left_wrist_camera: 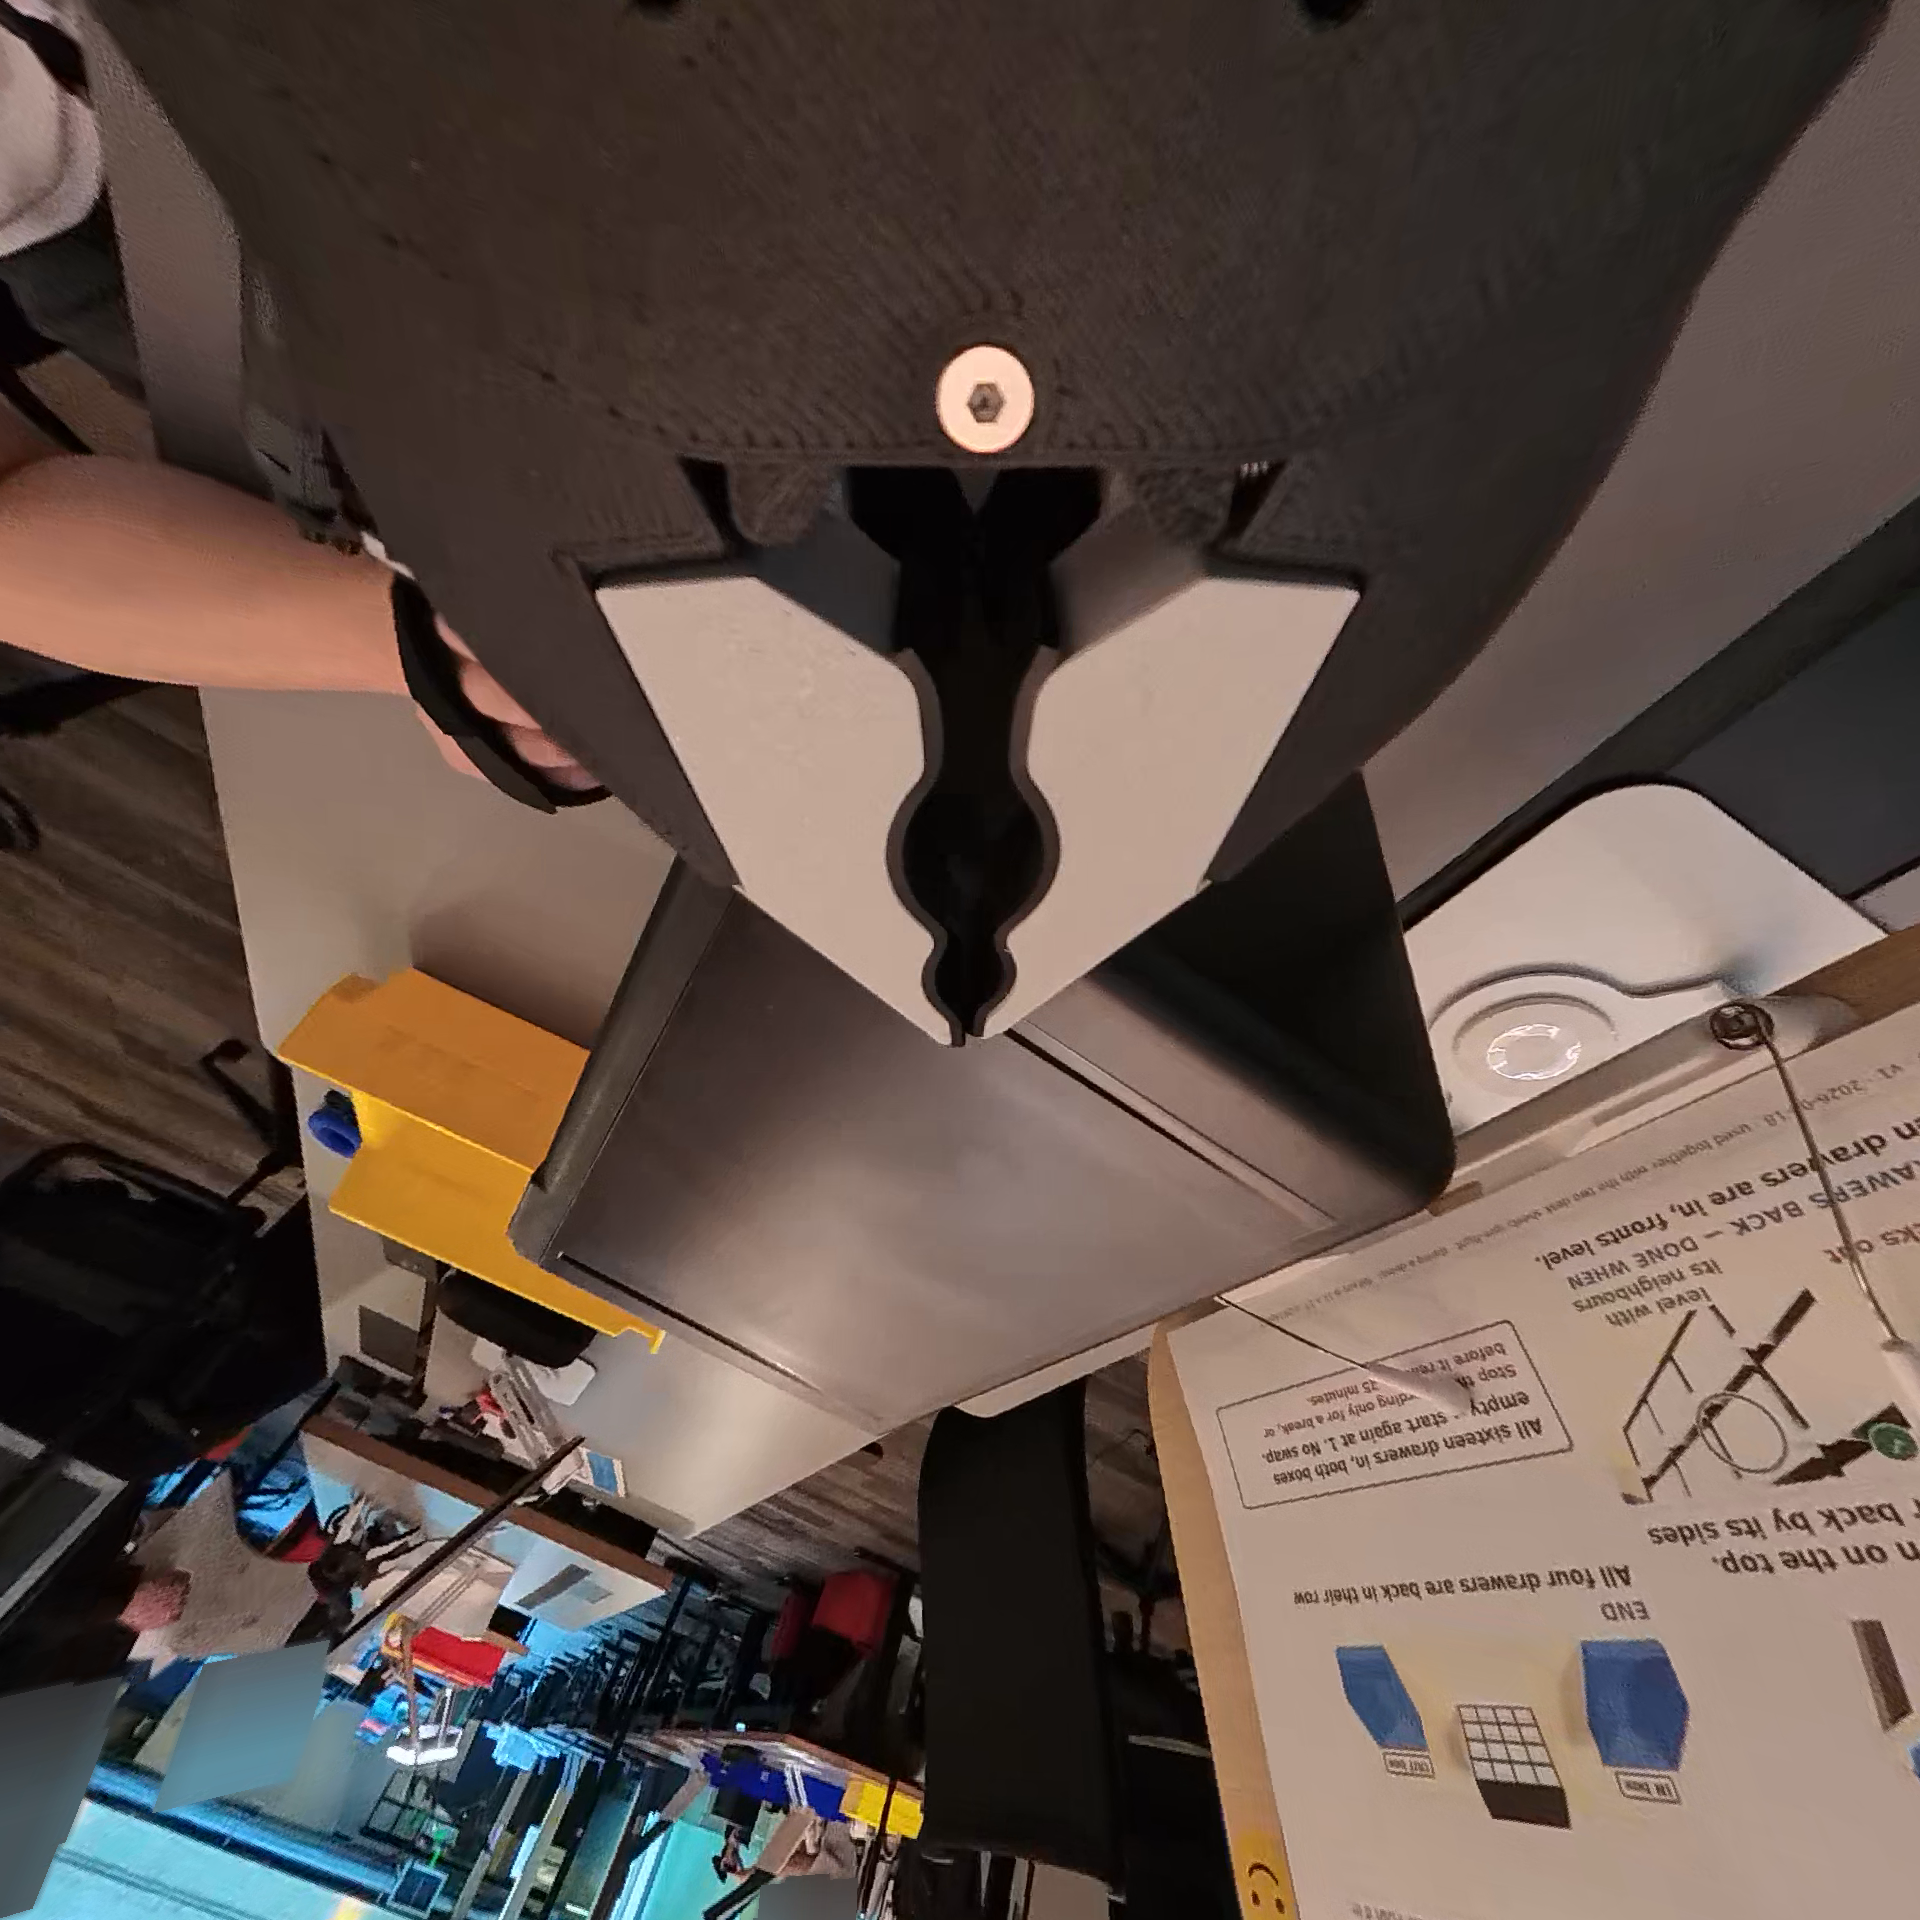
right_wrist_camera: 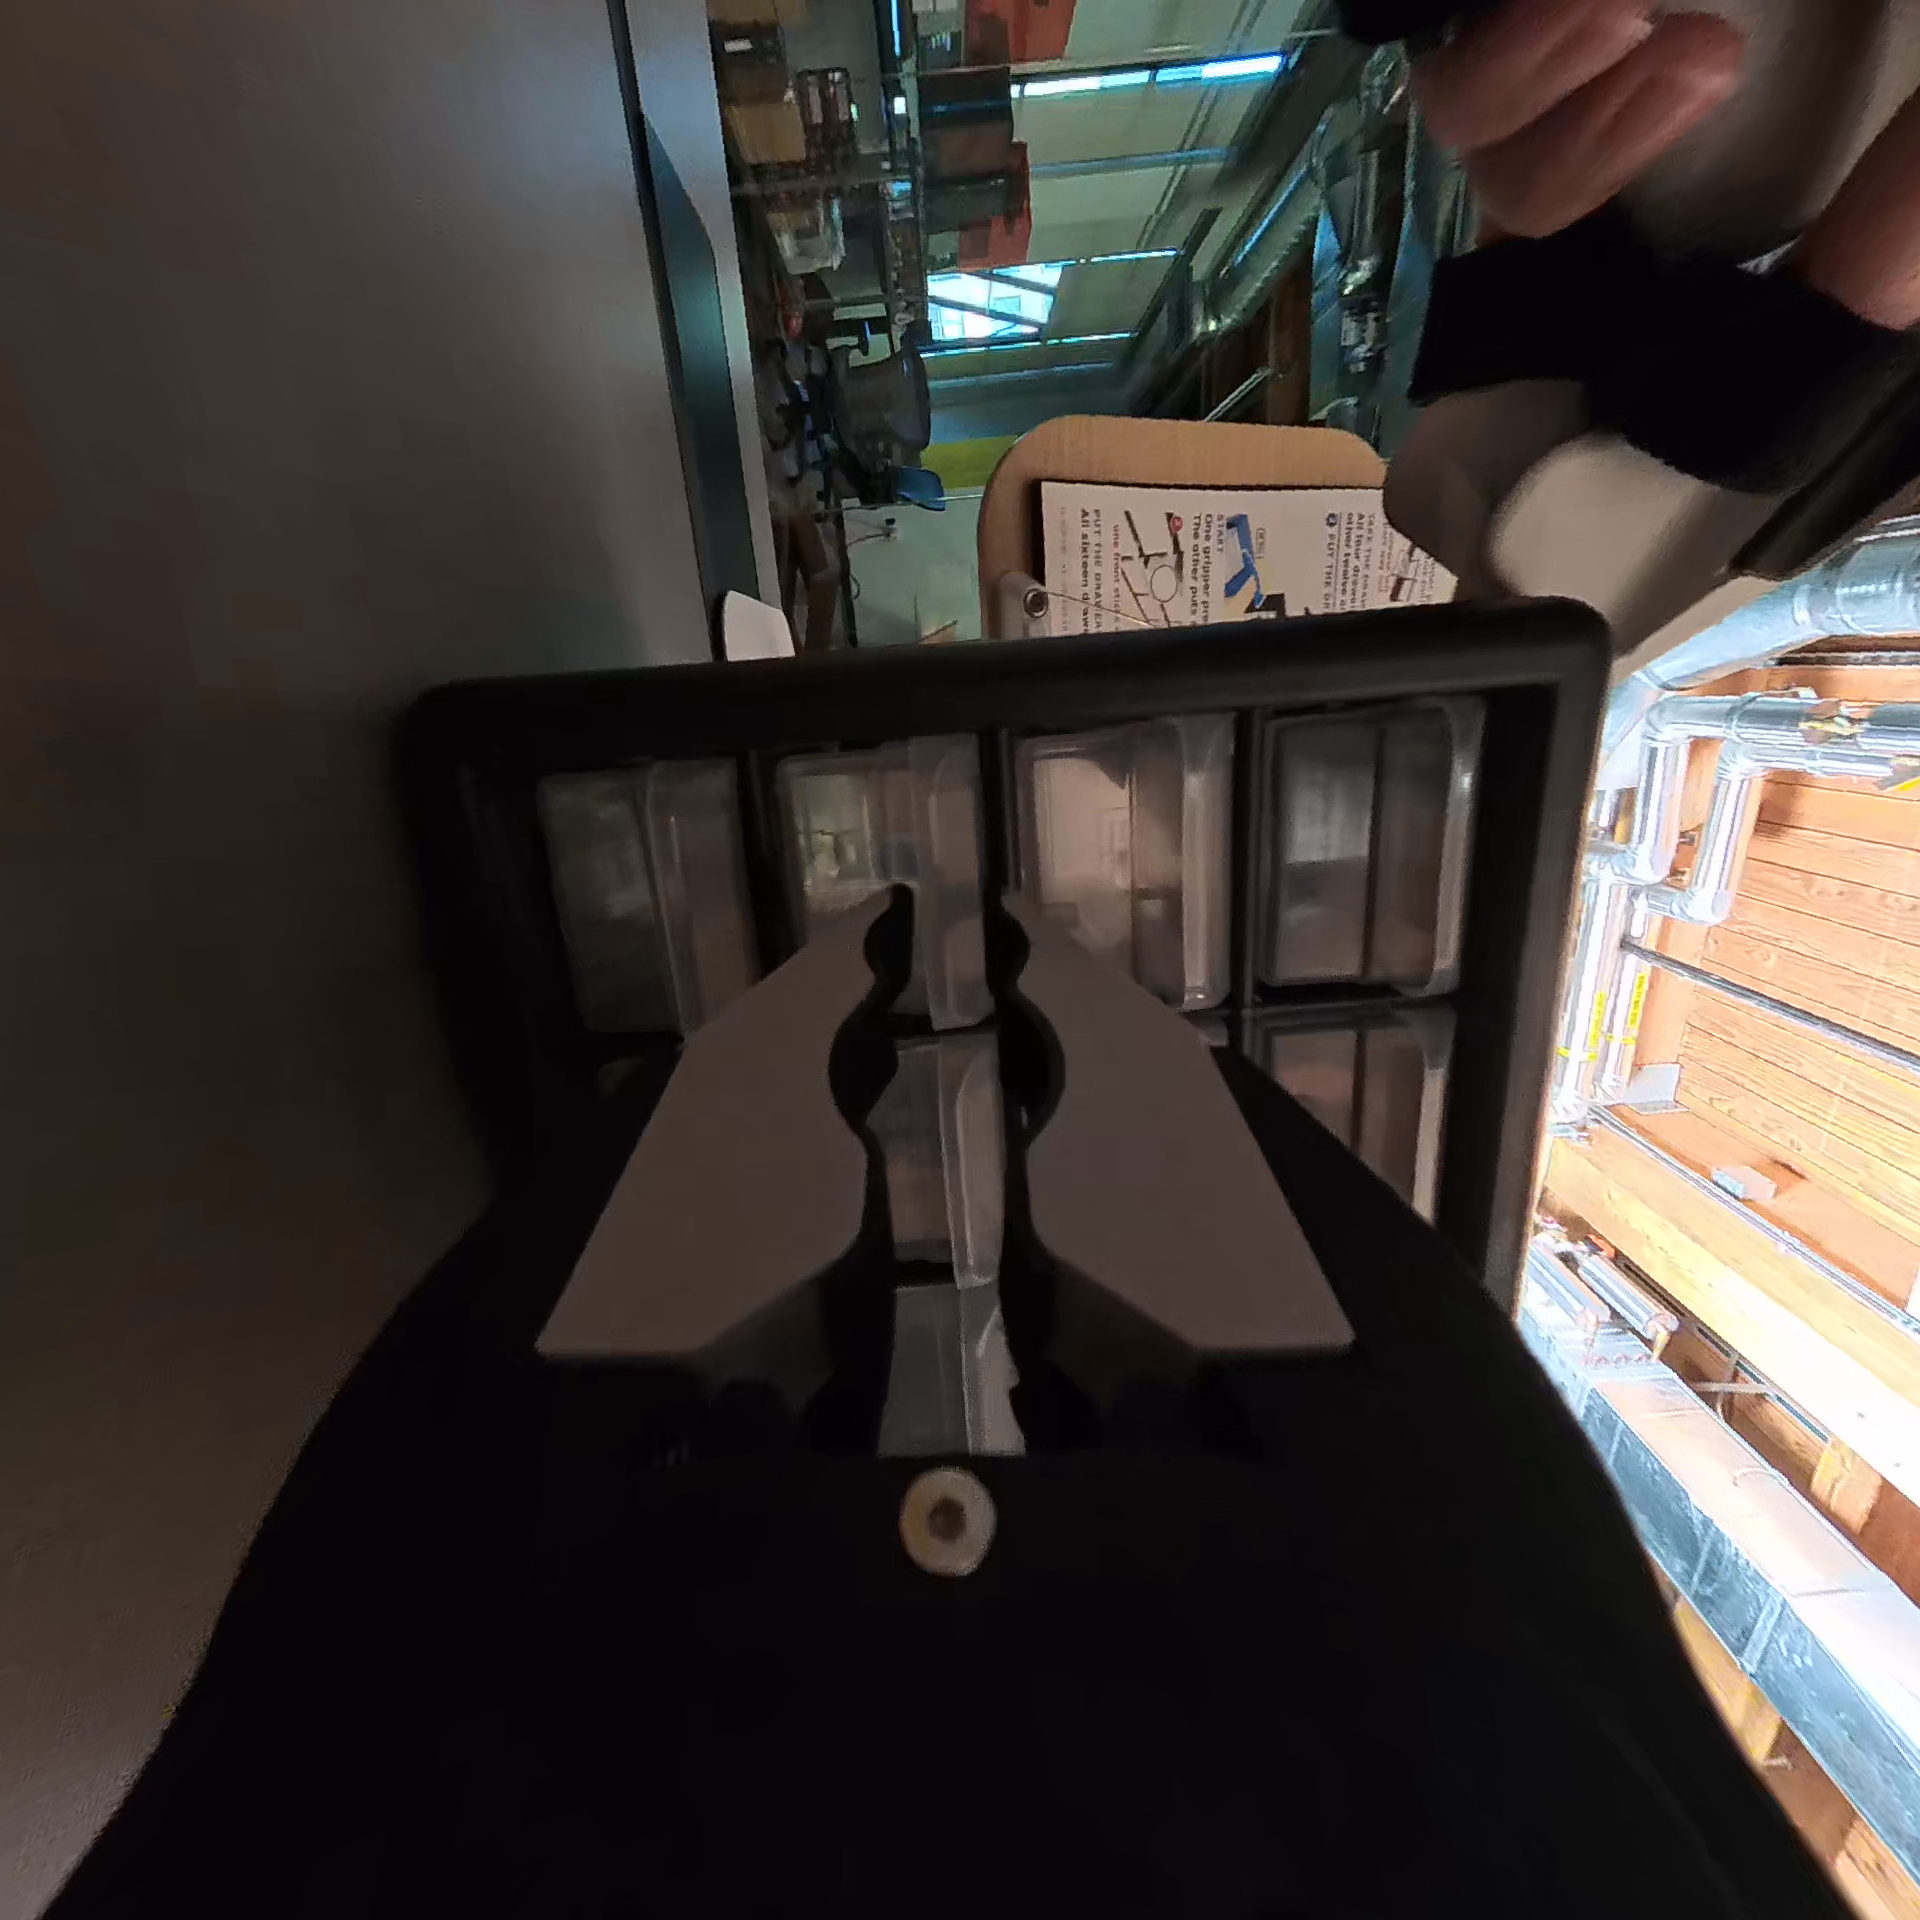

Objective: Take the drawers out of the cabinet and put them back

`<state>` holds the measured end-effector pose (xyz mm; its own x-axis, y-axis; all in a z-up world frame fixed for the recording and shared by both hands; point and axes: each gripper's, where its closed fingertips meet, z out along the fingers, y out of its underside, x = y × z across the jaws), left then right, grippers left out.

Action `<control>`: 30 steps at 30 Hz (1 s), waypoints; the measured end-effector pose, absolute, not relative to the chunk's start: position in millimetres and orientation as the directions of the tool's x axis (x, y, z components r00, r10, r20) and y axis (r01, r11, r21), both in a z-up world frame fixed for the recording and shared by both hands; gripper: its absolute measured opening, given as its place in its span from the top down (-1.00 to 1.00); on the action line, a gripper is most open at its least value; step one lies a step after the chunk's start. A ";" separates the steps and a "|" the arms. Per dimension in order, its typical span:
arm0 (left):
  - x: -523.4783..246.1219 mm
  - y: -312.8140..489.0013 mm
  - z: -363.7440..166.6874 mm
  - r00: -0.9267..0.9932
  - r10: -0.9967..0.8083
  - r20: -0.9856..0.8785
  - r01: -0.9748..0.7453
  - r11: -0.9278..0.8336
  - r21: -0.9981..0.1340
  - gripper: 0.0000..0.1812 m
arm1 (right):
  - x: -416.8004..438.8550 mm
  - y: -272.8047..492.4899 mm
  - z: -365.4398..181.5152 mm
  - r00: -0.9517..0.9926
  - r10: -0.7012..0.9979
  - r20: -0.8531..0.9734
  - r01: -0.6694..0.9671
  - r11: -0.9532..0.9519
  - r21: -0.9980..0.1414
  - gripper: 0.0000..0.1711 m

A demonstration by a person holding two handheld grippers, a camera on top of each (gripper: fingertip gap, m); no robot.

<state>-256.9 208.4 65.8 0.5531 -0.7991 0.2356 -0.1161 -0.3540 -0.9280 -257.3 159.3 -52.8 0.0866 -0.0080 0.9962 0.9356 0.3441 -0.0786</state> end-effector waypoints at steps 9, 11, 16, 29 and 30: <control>-256.9 208.3 65.9 0.536 -0.810 0.236 -0.109 -0.344 -0.933 1.00 | -258.4 97.4 -52.6 0.039 0.043 0.998 0.901 0.430 -0.054 0.89; -256.8 208.5 65.7 0.538 -0.812 0.227 -0.115 -0.338 -0.934 1.00 | -262.0 83.6 -57.8 0.037 0.159 0.987 0.888 0.448 -0.105 0.73; -257.0 208.4 65.4 0.548 -0.811 0.206 -0.128 -0.325 -0.937 1.00 | -276.0 84.9 -54.0 0.070 0.560 0.825 0.878 0.358 -0.318 0.46; -257.0 208.1 64.5 0.537 -0.827 0.167 -0.151 -0.288 -0.946 1.00 | -257.5 55.2 -95.5 -0.029 0.982 0.189 0.981 0.063 -0.181 0.86; -257.0 208.3 64.4 0.543 -0.825 0.156 -0.159 -0.284 -0.945 1.00 | -255.9 46.9 -96.0 -0.032 0.988 0.149 0.983 0.058 -0.176 0.86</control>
<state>-257.0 208.3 64.4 0.5430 -0.8250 0.1565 -0.1593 -0.2842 -0.9455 -255.9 46.9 -96.0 -0.0318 0.9883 0.1493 0.9827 0.0582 -0.1760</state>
